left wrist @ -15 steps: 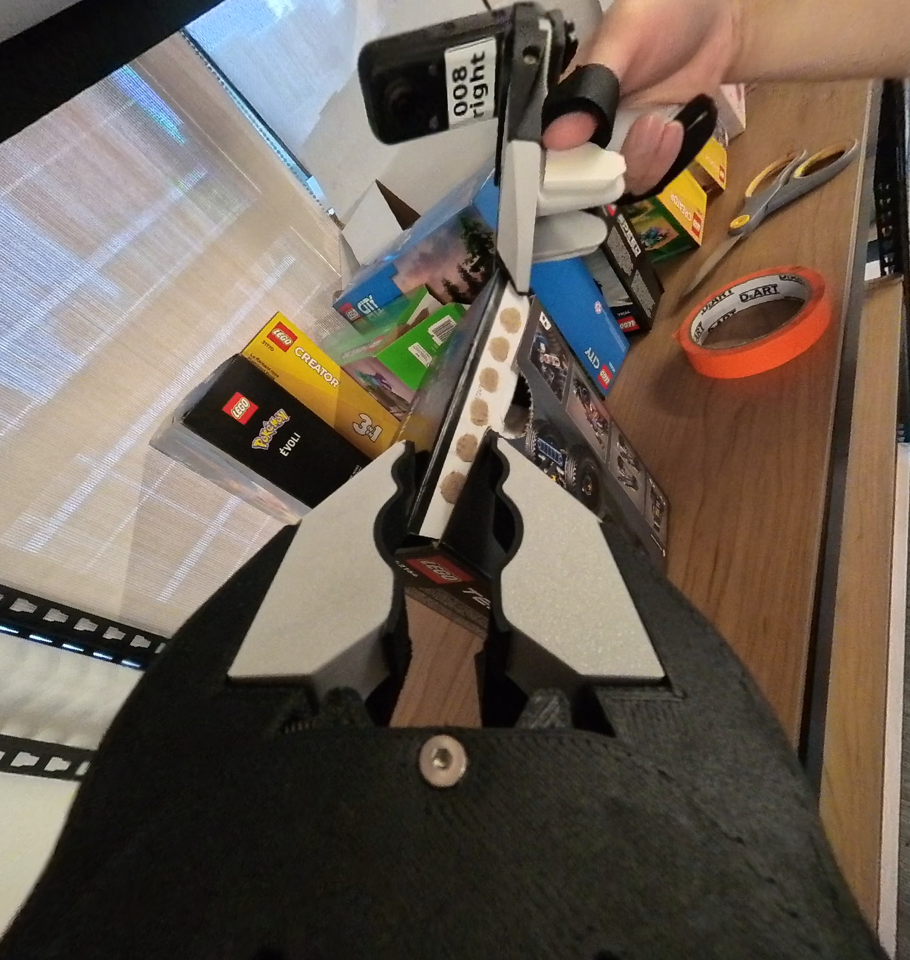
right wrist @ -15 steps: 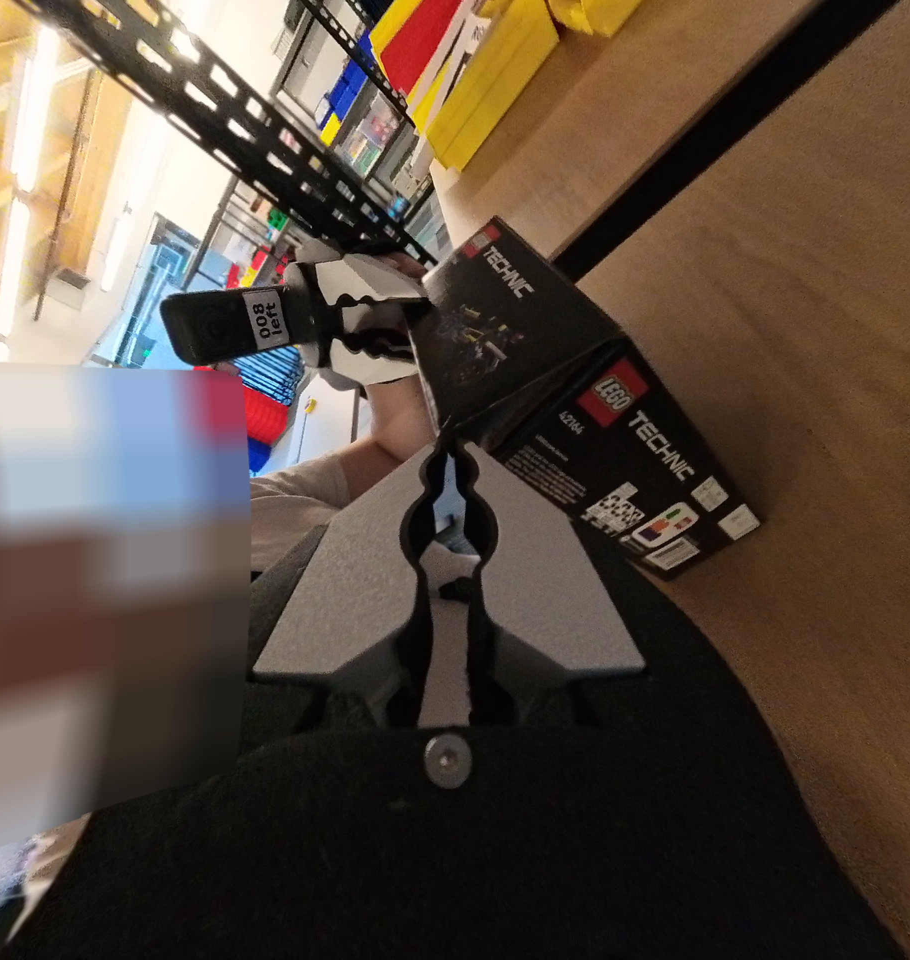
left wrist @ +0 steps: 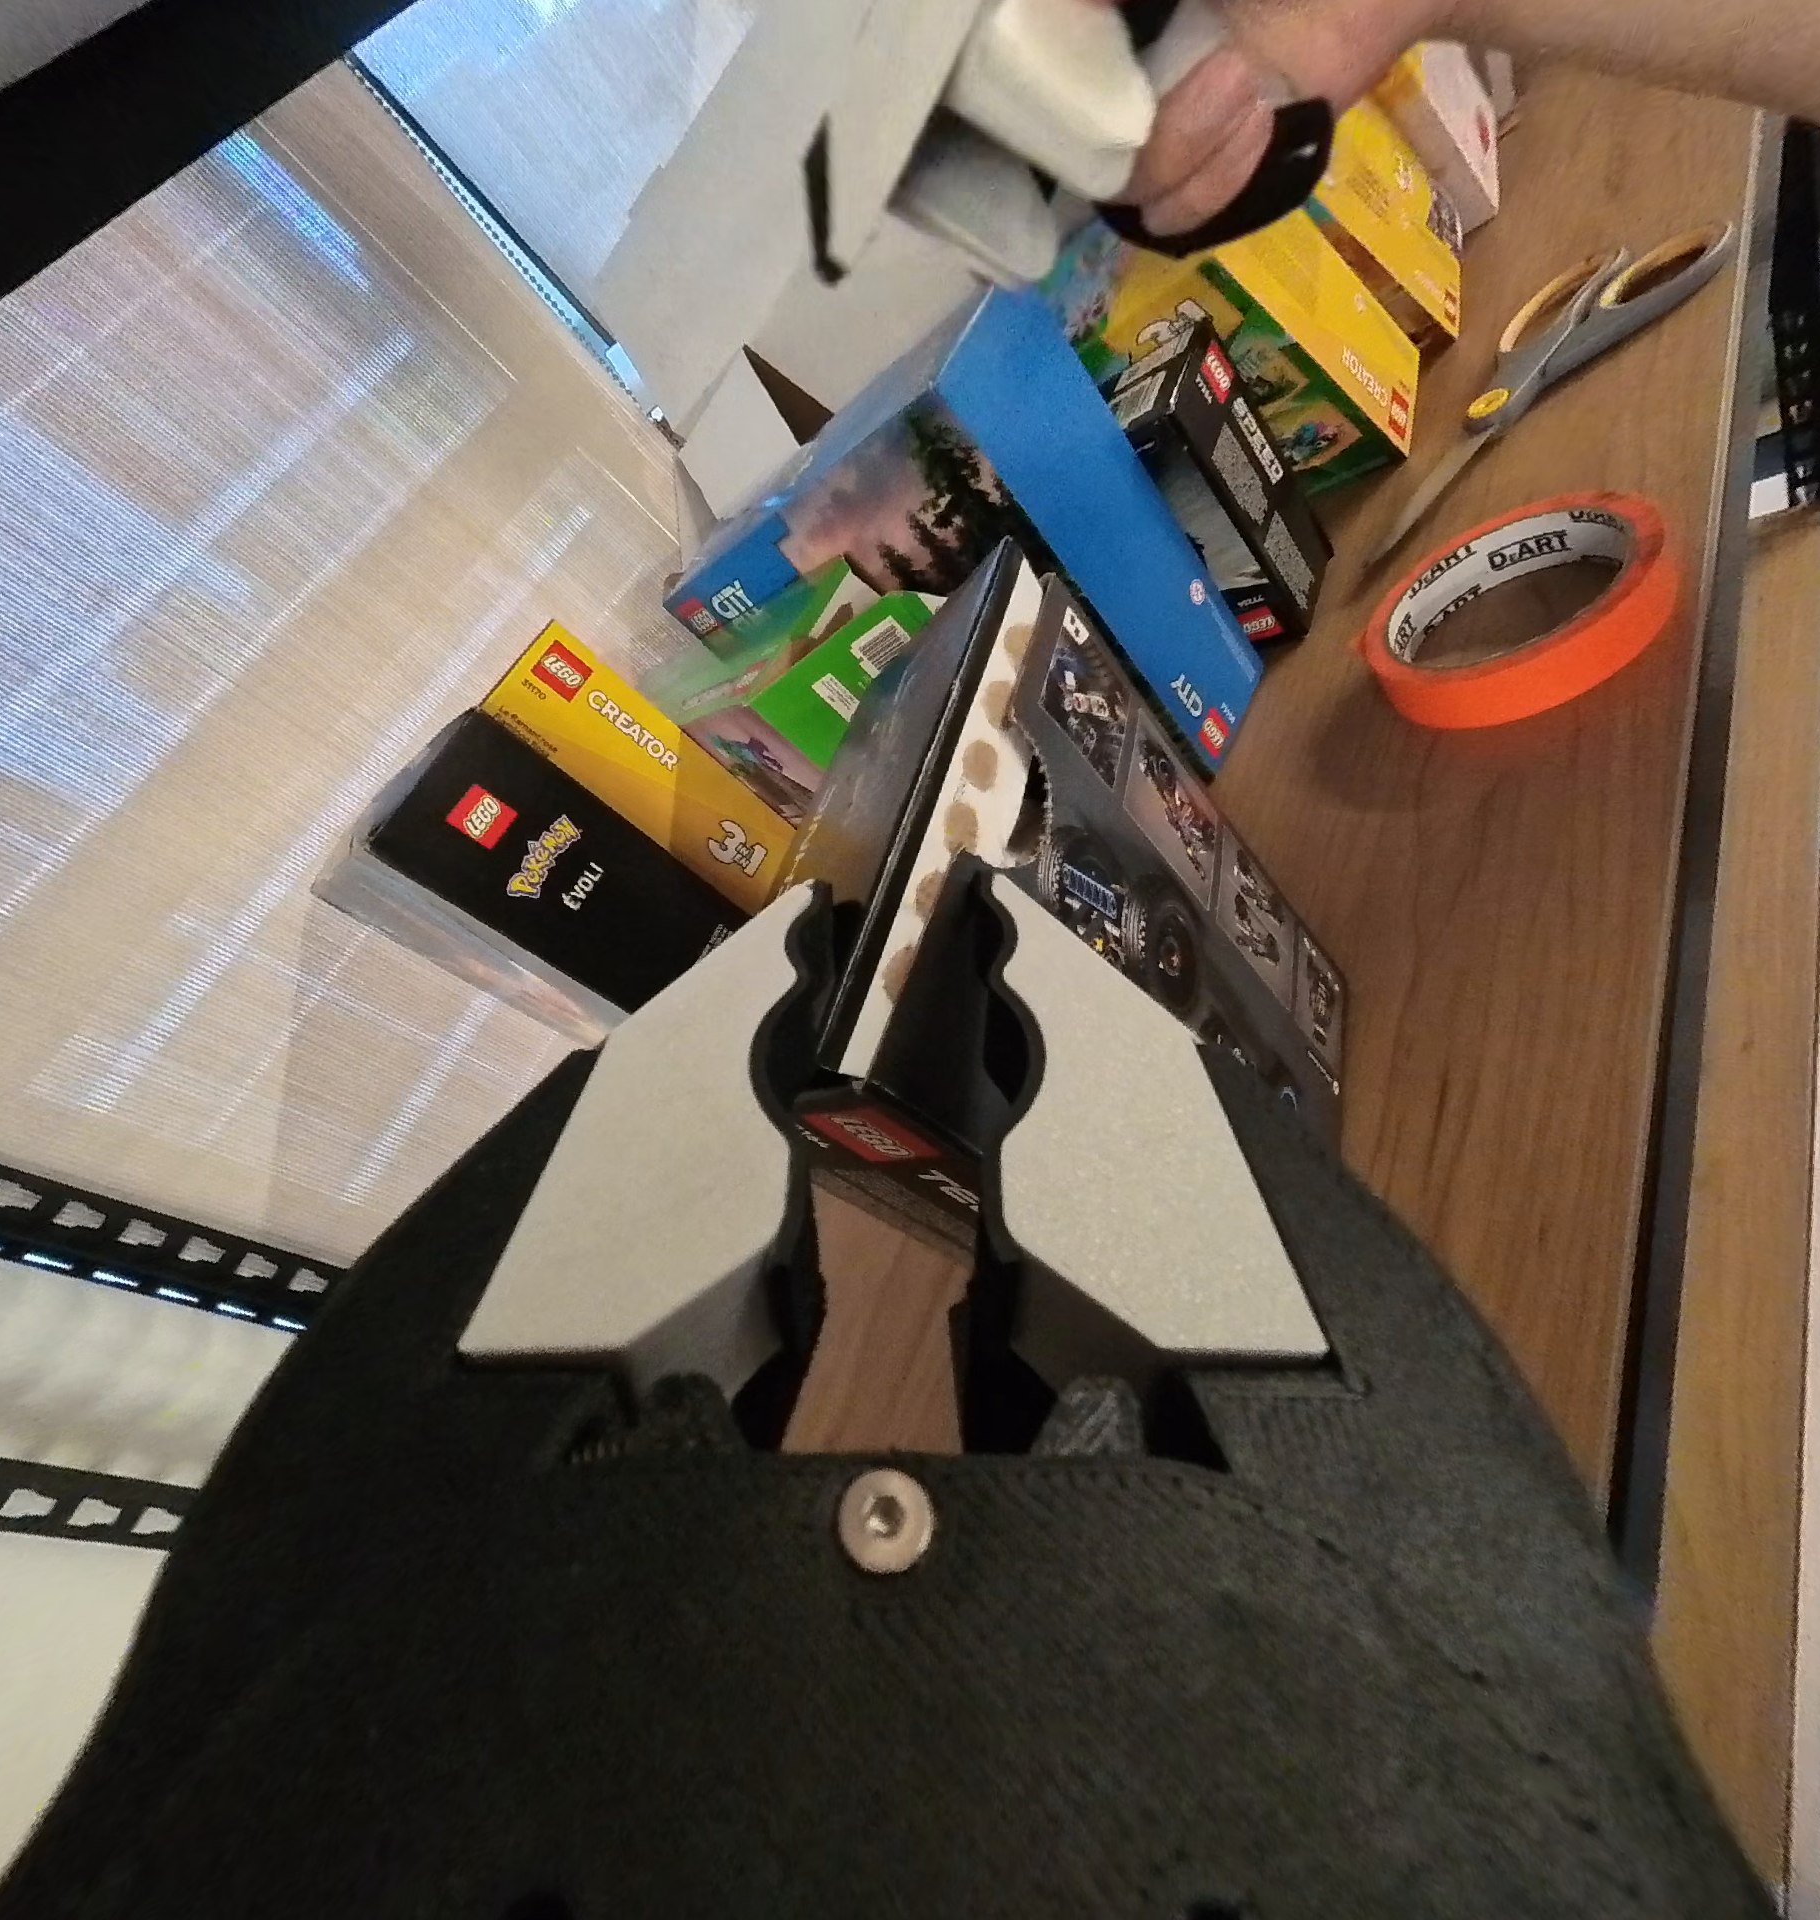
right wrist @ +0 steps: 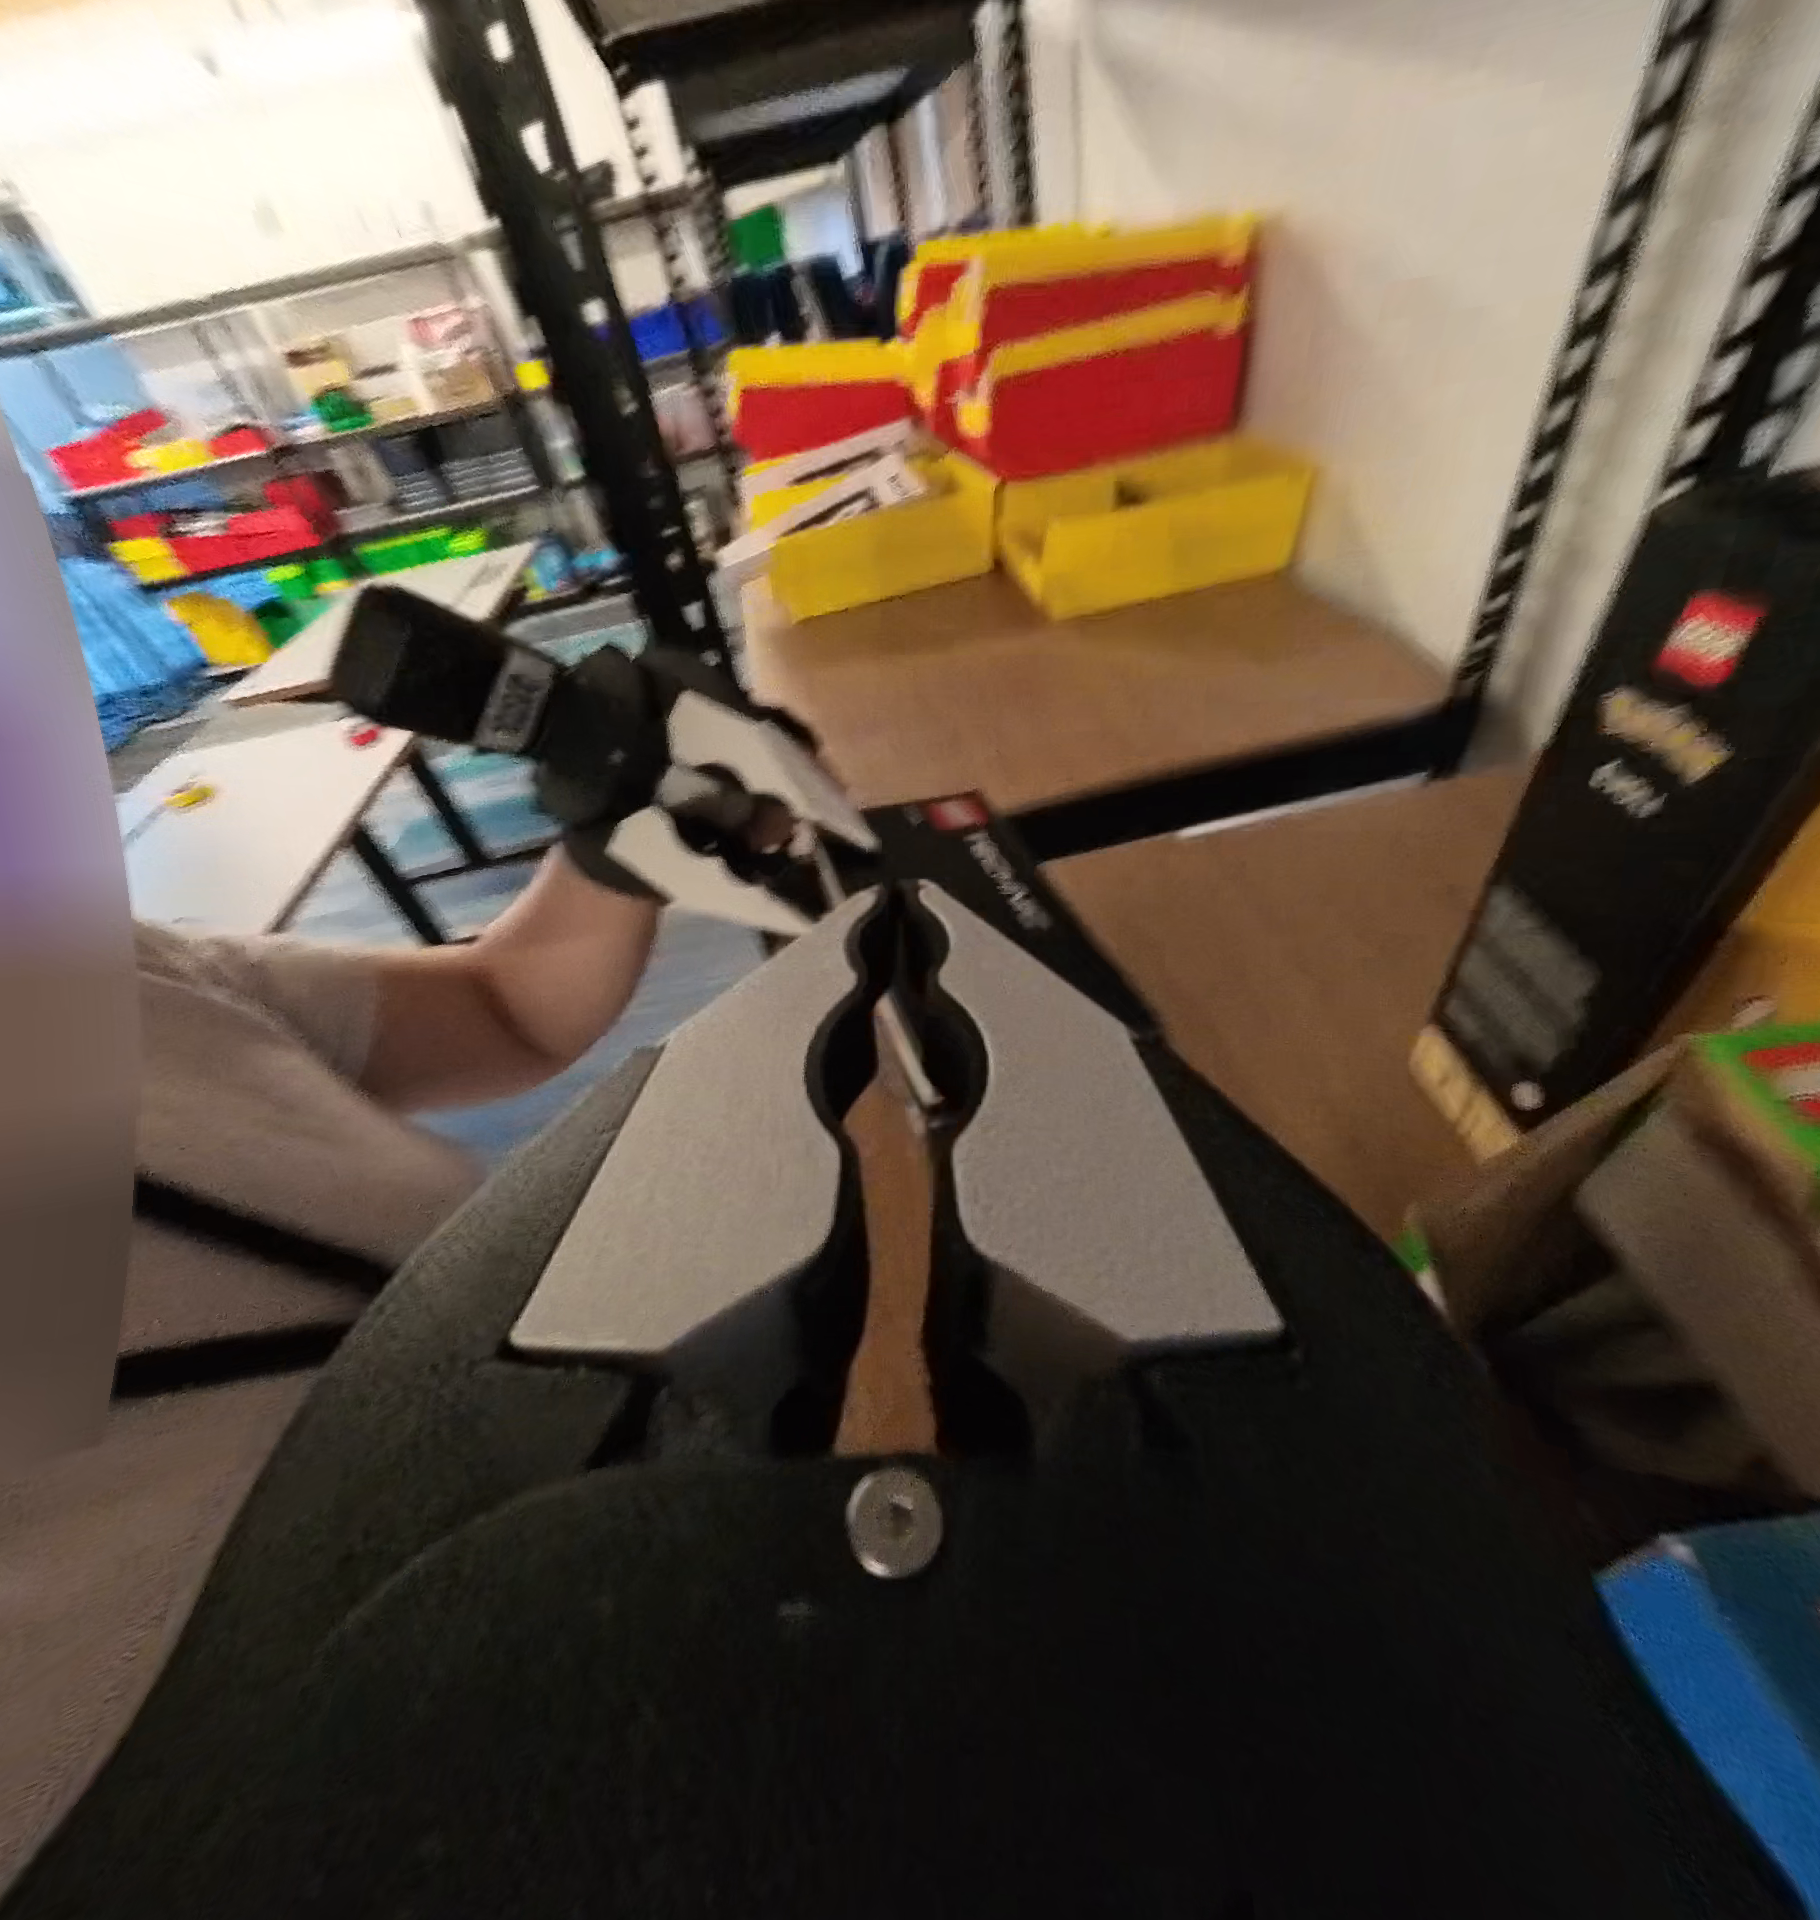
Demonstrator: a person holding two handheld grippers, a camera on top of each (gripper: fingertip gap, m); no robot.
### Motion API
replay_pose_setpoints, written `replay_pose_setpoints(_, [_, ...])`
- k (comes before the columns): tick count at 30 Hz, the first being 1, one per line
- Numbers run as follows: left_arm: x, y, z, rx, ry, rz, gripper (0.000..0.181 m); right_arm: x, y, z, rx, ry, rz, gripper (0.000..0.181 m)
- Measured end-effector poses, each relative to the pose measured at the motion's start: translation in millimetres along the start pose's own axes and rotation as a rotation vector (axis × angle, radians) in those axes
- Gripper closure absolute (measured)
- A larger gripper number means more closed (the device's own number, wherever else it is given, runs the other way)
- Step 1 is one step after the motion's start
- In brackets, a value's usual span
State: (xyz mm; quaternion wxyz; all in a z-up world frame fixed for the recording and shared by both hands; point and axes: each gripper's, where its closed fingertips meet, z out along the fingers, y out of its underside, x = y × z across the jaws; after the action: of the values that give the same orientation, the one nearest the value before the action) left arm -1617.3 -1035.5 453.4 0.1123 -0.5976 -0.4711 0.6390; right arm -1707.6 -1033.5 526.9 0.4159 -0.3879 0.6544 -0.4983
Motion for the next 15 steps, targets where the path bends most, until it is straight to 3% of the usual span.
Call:
replay_pose_setpoints(3, [0,0,0,-0.005,0.0,0.002,0.156,5,20,22,-0.062,0.051,-0.058,0.181])
replay_pose_setpoints(6, [3,3,1,-0.012,0.005,-0.015,0.159,11,73,42,-0.231,0.116,-0.099,0.178])
replay_pose_setpoints(8, [5,4,1,0.006,-0.009,-0.014,0.159,8,69,43,-0.117,0.121,-0.125,0.181])
replay_pose_setpoints(15, [3,2,-2,0.027,-0.028,-0.034,0.166,8,68,43,-0.071,0.101,-0.124,0.181])
